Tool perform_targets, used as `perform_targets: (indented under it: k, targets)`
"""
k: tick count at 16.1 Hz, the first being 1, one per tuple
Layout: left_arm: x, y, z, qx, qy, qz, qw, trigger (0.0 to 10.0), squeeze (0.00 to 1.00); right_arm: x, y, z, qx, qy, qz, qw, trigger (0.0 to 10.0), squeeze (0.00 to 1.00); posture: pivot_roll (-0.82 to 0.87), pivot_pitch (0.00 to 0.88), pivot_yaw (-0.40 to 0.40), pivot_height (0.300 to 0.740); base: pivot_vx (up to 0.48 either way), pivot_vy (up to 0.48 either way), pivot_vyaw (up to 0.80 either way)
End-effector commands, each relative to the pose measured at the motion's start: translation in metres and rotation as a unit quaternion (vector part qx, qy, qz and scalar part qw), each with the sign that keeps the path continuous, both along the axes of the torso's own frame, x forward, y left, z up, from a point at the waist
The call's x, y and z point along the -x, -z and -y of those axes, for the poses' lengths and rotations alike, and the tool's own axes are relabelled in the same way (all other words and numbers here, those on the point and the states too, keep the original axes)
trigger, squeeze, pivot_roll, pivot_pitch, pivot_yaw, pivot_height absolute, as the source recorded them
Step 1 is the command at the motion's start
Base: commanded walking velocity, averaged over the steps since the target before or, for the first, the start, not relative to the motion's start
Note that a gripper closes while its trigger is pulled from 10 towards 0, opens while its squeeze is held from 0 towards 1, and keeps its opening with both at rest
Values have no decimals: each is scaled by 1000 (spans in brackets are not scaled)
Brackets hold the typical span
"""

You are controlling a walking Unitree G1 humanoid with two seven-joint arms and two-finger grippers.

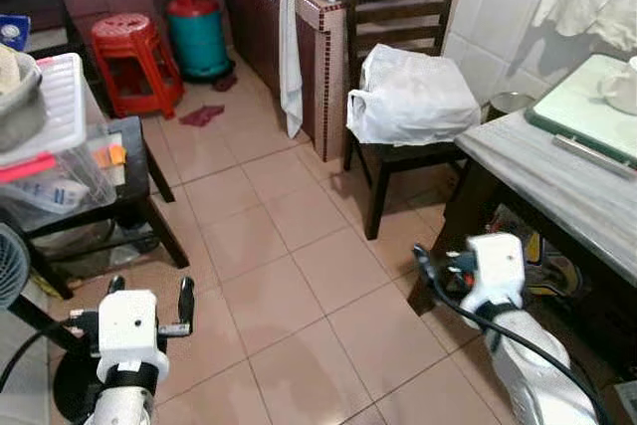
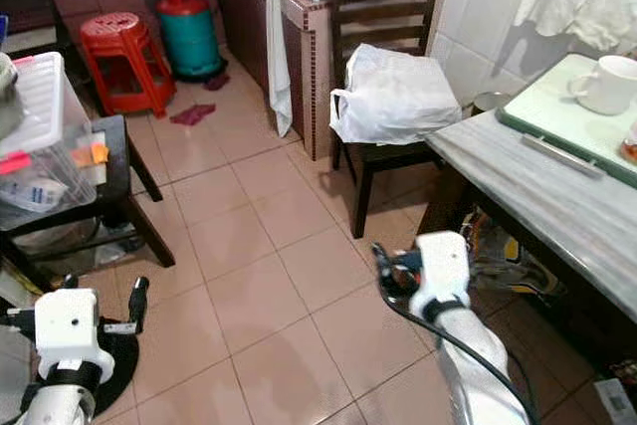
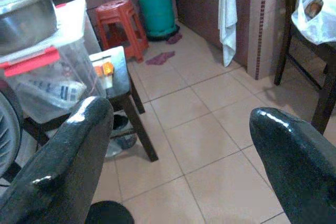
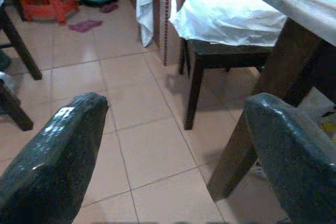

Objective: Setting the table

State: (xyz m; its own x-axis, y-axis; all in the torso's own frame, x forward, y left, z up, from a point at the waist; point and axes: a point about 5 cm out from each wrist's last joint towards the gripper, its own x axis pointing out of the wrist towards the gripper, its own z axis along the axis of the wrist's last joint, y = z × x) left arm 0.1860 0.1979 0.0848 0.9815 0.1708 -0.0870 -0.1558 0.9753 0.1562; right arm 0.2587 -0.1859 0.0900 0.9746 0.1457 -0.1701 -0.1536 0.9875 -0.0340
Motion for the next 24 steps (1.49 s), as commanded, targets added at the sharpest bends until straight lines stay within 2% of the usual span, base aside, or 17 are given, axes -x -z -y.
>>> perform_targets:
  k: [1, 8, 24]
  targets:
    - [-2, 0, 3, -3, 7, 2, 1000, 10000, 0, 2, -4, -3, 0, -3, 5, 1000, 10000, 0, -119, 77, 41, 740, 0, 0, 0]
    - [-7, 3, 5, 5, 3, -8, 1000, 10000, 0, -5, -6, -10, -4, -11, 6, 1000, 10000, 0, -120, 82, 35, 740, 0, 0, 0]
    - [-8, 5, 3, 5, -1, -22, 1000, 10000, 0, -9, -13, -18, -18, -16, 11, 1000, 10000, 0, -116, 84, 39, 740, -266, 0, 0]
